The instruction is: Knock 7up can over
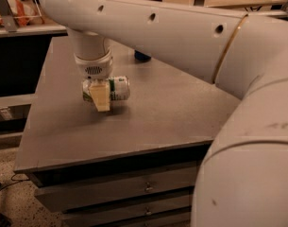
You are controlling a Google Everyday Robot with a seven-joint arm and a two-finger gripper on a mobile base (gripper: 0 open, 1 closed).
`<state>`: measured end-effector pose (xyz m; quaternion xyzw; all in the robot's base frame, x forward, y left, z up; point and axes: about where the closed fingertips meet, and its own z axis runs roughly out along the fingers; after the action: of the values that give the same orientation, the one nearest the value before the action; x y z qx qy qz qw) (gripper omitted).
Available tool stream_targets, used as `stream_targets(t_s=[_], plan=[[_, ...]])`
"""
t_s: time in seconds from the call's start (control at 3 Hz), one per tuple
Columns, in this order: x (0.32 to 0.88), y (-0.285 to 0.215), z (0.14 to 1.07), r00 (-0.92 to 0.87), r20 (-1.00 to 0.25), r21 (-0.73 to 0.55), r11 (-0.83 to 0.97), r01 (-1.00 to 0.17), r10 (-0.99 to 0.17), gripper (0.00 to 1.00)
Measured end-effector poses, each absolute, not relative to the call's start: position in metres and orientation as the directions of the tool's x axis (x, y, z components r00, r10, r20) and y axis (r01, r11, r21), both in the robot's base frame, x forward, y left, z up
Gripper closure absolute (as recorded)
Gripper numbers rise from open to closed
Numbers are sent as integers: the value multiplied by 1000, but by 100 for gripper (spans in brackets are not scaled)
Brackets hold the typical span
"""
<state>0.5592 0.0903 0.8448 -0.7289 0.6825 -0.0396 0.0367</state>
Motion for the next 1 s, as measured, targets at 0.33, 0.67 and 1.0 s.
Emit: stream_targets(t_s=[0.33, 0.67, 1.0], plan=[[562, 91, 844, 61, 5, -114, -61, -992, -998, 36], [565, 91, 845, 58, 2, -120, -58, -991, -998, 13], [565, 90, 845, 55, 0, -122, -55, -991, -998, 0]])
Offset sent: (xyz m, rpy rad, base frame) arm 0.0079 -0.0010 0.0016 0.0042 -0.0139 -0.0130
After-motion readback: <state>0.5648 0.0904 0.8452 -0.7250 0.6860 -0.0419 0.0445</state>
